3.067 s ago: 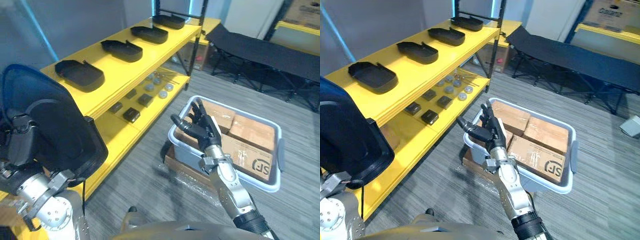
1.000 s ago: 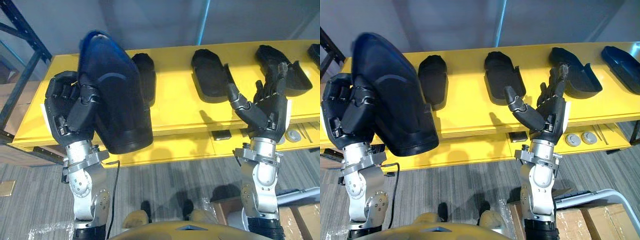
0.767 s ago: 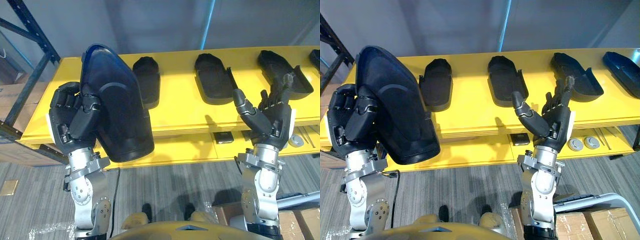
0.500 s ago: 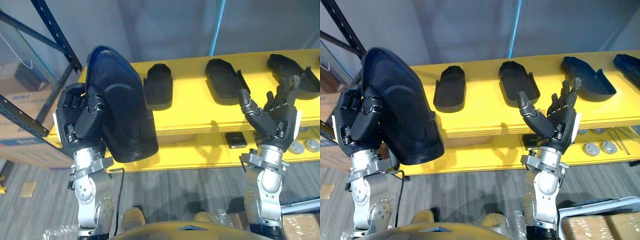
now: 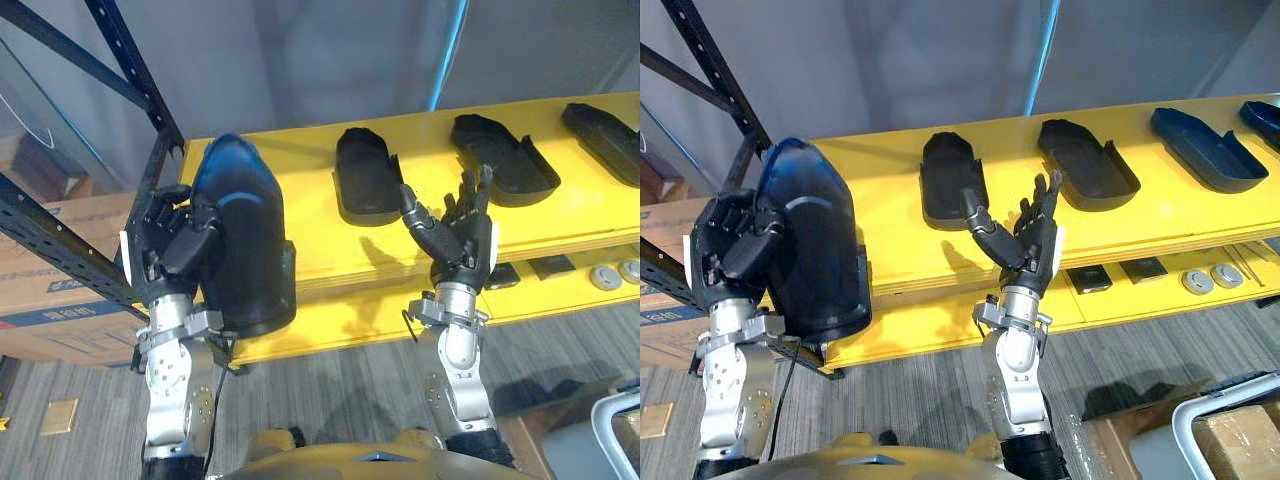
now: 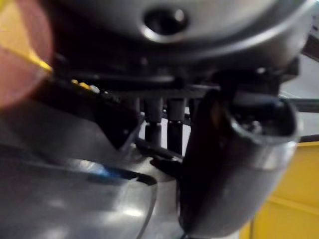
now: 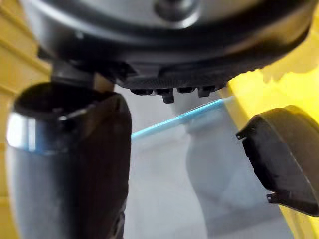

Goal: Walk over and take three plastic housings, then place them on the shelf

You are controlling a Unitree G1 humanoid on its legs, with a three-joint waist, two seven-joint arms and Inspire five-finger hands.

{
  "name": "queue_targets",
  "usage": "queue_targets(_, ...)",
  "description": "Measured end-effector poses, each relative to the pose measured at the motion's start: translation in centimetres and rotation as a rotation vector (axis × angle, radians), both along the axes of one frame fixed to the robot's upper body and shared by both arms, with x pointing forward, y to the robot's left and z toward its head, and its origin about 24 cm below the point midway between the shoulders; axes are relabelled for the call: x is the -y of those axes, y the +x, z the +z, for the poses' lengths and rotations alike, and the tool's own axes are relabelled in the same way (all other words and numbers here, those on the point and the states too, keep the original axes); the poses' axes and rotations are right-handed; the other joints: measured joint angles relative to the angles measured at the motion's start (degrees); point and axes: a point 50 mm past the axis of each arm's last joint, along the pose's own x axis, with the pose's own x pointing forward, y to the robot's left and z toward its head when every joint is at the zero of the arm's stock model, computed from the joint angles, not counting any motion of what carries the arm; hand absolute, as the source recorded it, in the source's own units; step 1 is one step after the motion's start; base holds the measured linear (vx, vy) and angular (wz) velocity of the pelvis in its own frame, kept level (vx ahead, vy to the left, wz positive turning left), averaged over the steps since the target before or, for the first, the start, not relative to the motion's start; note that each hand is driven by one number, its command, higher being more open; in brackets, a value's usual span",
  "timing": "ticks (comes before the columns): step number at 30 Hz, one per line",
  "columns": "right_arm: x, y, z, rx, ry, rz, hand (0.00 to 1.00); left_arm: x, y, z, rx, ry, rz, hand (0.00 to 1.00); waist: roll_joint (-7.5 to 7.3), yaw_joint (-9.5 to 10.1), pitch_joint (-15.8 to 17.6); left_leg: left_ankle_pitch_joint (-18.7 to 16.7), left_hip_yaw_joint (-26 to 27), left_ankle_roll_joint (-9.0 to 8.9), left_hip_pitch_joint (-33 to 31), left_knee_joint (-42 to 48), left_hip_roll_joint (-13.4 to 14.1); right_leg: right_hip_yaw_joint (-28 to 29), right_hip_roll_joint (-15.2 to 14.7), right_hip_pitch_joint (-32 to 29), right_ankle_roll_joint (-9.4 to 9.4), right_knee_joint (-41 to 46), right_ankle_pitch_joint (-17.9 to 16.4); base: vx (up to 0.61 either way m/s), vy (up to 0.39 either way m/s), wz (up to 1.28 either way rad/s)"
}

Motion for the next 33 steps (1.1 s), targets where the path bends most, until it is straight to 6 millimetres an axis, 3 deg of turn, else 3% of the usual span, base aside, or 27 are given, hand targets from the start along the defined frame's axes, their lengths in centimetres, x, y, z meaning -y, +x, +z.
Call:
queue_targets(2, 0.9, -0.1, 0.2, 0.015, -0.021, -0.006, 1.0, 0.4, 0.3, 0.7, 0.03, 0.005, -0.008, 0.0, 0.43, -1.07, 0.1, 1.04, -1.16, 0.09, -0.27, -1.45, -1.16, 0.51, 0.05, 1.13, 0.27, -2.18, 0.53, 0.02, 0.036, 0.31)
queue_targets(5, 2.4, -0.3, 0.8, 0.03, -0.054, -0.025, 1.0, 0.9, 0.2, 1.4, 0.058, 0.017, -0.025, 0.0, 0.56, -1.11, 0.02, 2.76, -2.54, -0.51, 0.39, -3.94, -1.28, -0.17, 0.55, 1.48, 0.37, -2.24, 0.58, 0.0, -0.04, 0.24)
queue_targets(9, 3.4, -0.6, 1.8, 0.08, -0.151, 0.022, 1.0, 0.9, -0.3, 1.4, 0.065, -0.005, -0.012, 0.0, 1.16, -0.8, 0.36, 3.46, -3.11, -0.86, 0.4, -3.5, 0.07, -0.78, 1.72, 1.47, -0.1, -0.6, -1.52, -0.04, -0.105, 0.12)
queue_targets(11, 3.3, -1.0, 1.6, 0.077, -0.167, 0.054, 1.0, 0.6, -0.7, 1.0, 0.047, -0.007, 0.008, 0.0, 1.36, -0.77, 1.92, 2.39, -3.41, -0.08, -1.53, 5.21, 1.89, 0.61, 2.15, 1.77, -0.44, 2.95, -4.59, -0.07, -0.099, -0.02)
queue_targets(13, 3.3, -1.4, 1.2, 0.061, -0.174, 0.08, 1.0, 0.0, -1.0, 0.7, 0.038, -0.017, 0.044, 0.0, 1.79, -0.28, 2.26, 2.39, -4.2, -0.1, -3.93, 11.8, 3.07, 1.78, 2.49, 2.62, -0.81, 3.83, -5.03, -0.04, -0.077, -0.23)
queue_targets(17, 3.6, -1.6, 1.6, 0.081, -0.169, 0.083, 1.0, -1.4, -1.3, 1.6, 0.056, 0.064, 0.148, 0.0, 2.73, -1.06, 1.85, 2.8, -5.05, -0.71, -0.21, 4.16, 2.99, 2.9, 3.52, 1.53, -0.78, 4.32, -4.93, 0.01, -0.031, -0.17)
queue_targets(21, 4.3, -1.7, 2.0, 0.093, -0.185, 0.082, 1.0, -3.6, 0.9, 4.1, 0.122, 0.153, 0.212, 0.0, 2.85, -1.06, 1.83, 5.05, -2.16, -4.3, 6.28, -8.14, 2.46, 6.17, 4.2, -0.97, 0.13, 6.3, -4.34, 0.0, 0.027, -0.34)
queue_targets(26, 2.7, -1.6, 1.9, 0.088, -0.121, 0.177, 1.0, -6.4, 3.8, 5.8, 0.132, 0.176, 0.218, 0.0, 2.71, -2.69, 1.6, 6.29, 0.69, -3.87, 9.33, -12.91, 0.58, 8.82, 3.42, -1.44, 1.37, 5.52, -3.33, -0.01, 0.056, -0.28)
queue_targets(33, 0.0, -1.8, 0.6, 0.002, -0.112, 0.319, 1.0, -7.1, 5.7, 7.0, 0.197, -0.018, 0.102, 0.0, 2.43, -4.1, 1.43, 6.82, 1.17, -3.29, 8.96, -14.29, -0.1, 8.99, 3.02, -1.47, 1.82, 2.86, -1.75, 0.0, 0.022, -0.03)
